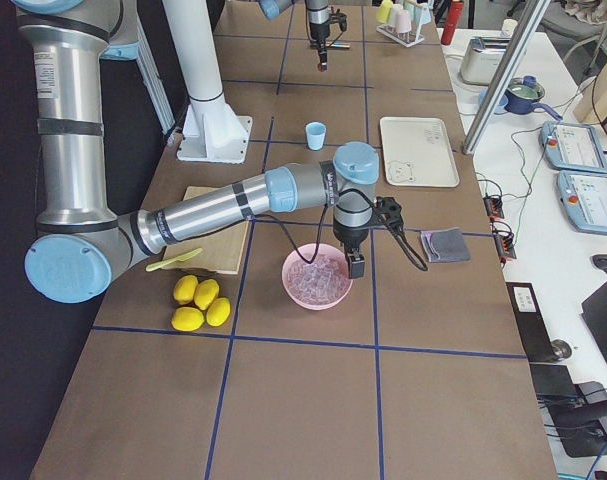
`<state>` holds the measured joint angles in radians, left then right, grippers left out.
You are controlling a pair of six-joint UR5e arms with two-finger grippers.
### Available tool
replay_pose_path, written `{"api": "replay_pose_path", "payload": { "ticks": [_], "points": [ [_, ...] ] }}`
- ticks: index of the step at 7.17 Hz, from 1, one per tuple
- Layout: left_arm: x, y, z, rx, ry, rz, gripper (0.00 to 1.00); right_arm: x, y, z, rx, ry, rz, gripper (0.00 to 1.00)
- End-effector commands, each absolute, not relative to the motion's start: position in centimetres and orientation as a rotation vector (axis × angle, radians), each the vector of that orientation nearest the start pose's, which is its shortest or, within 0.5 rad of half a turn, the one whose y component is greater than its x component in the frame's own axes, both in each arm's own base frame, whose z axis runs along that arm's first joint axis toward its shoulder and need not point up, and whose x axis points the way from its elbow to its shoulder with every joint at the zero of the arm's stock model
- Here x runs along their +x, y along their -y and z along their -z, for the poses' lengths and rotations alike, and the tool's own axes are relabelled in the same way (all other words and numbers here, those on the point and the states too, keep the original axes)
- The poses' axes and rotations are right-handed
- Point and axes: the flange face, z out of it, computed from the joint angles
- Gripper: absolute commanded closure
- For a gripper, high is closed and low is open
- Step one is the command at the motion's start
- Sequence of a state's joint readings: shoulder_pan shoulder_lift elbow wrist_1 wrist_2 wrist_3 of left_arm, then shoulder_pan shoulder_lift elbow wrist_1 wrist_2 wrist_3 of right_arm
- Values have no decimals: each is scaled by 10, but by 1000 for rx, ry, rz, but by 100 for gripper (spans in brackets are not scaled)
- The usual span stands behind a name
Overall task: Mash ice and strawberries in cup
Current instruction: 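Carry the strawberry with the left gripper over the light-blue cup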
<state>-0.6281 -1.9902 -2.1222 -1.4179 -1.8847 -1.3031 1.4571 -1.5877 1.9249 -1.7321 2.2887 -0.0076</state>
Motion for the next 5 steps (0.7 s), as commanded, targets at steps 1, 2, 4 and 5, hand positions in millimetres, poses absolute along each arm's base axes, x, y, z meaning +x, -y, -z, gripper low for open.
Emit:
{"api": "replay_pose_path", "payload": {
  "ticks": [1,2,4,5],
  "points": [
    [411,398,-153,37,-917,278,100,44,466,-555,121,754,198,1],
    [446,410,-133,23,-913,275,100,52,459,-583,144,761,192,1],
    [501,422,-128,0,-967,301,100,62,455,-636,196,760,183,1],
    [521,416,-118,-14,-979,296,100,64,453,-641,188,782,173,1]
  ]
}}
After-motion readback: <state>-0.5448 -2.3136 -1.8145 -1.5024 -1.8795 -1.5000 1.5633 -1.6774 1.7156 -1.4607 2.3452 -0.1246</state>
